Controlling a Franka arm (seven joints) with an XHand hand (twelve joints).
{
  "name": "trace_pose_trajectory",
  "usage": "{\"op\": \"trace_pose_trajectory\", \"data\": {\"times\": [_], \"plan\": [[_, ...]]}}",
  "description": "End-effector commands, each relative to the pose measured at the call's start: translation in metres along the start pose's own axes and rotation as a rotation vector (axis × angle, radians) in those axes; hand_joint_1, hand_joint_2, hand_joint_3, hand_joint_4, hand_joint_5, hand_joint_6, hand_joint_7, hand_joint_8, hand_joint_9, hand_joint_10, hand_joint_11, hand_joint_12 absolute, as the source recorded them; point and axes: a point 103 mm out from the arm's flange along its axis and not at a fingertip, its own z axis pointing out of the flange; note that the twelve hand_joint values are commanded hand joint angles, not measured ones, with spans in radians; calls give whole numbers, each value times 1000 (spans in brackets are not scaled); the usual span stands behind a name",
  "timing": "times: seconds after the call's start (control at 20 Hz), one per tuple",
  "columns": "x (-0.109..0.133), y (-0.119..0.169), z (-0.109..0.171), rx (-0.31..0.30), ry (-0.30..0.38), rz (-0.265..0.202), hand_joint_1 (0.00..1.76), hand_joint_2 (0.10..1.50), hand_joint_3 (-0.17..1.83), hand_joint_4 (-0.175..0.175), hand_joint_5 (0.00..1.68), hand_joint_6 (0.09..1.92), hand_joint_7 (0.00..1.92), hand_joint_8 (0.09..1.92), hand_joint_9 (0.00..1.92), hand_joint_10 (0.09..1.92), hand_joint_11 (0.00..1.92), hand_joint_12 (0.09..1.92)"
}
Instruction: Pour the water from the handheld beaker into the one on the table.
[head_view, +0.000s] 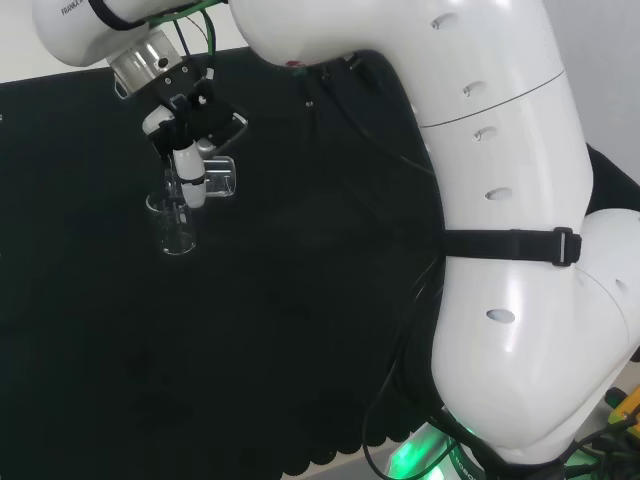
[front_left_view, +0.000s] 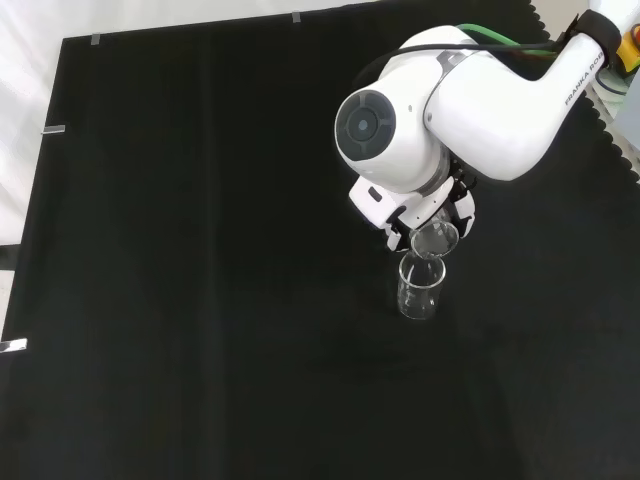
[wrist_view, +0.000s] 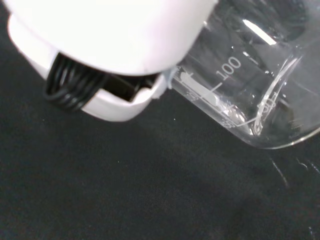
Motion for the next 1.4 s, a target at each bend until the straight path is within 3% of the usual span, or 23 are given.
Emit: {"op": "trace_pose_trajectory", "data": {"times": [0.05,1.4], "plan": [[3,-4,-7,14,-21,10,1449,426,1028,-175,1198,878,1419,591,1347,885,910,881],[7,-13,-18,47,-116,30,1449,426,1029,-175,1196,882,1416,600,1343,891,913,876]]}}
